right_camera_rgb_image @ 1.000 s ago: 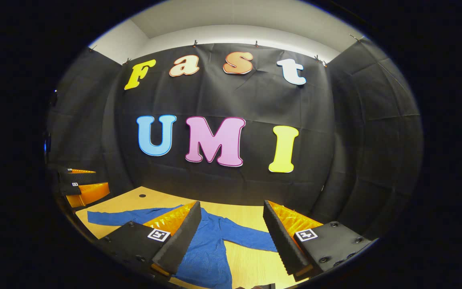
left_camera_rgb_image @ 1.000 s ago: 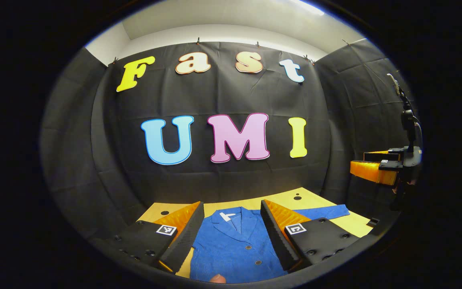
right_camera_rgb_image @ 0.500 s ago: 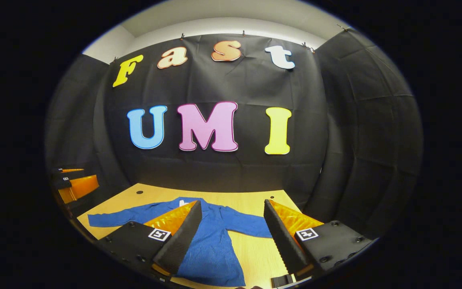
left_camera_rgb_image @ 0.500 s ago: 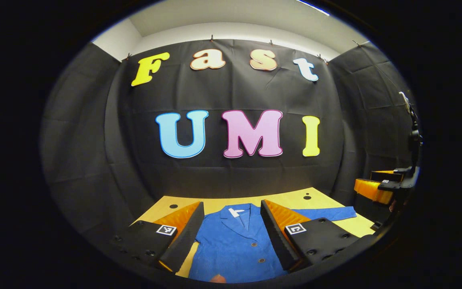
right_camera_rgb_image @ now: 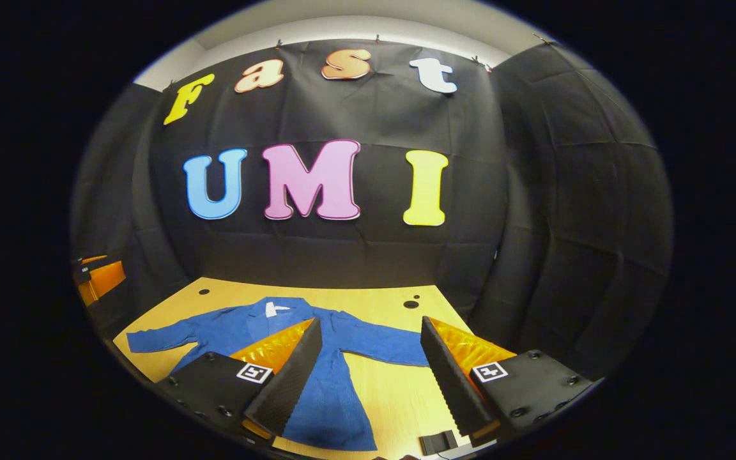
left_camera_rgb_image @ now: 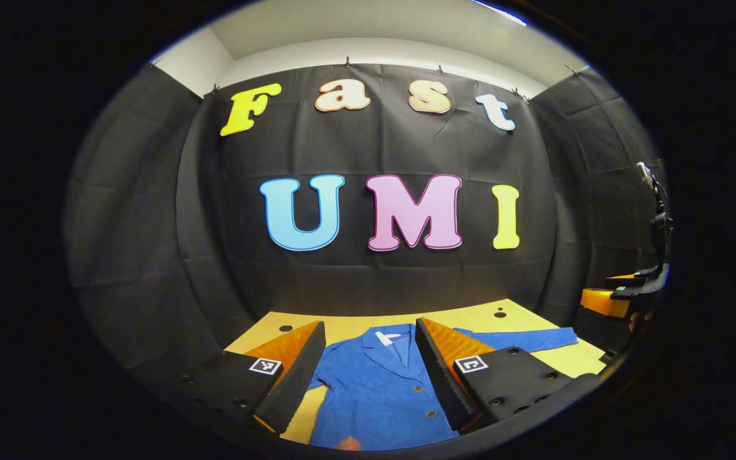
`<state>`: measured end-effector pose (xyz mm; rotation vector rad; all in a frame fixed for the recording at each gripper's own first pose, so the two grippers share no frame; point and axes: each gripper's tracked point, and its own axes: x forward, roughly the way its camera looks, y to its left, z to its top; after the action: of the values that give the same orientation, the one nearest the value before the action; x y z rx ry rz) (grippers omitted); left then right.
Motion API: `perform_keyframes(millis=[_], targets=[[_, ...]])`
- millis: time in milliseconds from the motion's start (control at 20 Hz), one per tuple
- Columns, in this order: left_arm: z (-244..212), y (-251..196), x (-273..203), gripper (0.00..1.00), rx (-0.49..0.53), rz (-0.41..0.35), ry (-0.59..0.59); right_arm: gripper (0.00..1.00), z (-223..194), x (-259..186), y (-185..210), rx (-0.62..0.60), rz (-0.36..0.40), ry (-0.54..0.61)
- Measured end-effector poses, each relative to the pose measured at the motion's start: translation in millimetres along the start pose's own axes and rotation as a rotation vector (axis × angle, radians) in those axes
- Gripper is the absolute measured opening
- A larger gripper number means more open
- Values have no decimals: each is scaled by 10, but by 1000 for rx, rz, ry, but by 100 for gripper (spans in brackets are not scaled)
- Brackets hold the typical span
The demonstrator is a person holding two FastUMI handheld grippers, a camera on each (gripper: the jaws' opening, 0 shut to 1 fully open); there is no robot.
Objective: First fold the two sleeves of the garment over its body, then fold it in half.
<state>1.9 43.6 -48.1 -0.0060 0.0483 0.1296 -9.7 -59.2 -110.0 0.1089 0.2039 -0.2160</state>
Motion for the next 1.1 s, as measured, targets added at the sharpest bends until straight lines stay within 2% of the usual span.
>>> perform_keyframes(millis=[100, 250, 400, 450, 500, 550, 850, 950, 1100], targets=[[9, 47, 42, 81, -8, -2, -9, 97, 74, -31, -106, 14, -38, -8], [49, 99, 95, 81, -15, -4, -16, 97, 228, -113, -83, 14, -53, -42], [79, 99, 108, 81, -19, -12, -15, 97, 313, -219, 46, -7, -42, -75], [120, 99, 97, 81, -18, -11, -25, 93, 336, -242, 80, -24, -38, -89], [138, 93, 100, 80, -14, -11, -32, 93, 342, -261, 98, -44, -38, -101], [155, 79, 99, 82, -10, -13, -38, 97, 338, -272, 106, -54, -39, -101], [262, -19, 72, 81, -18, -24, -59, 95, 458, -233, 143, -67, -20, -154], [265, -60, 87, 81, -14, -22, -56, 97, 164, -58, -175, -64, -85, -54], [242, -151, 142, 81, -9, -13, -49, 95, -200, 290, -619, 62, -105, 58]])
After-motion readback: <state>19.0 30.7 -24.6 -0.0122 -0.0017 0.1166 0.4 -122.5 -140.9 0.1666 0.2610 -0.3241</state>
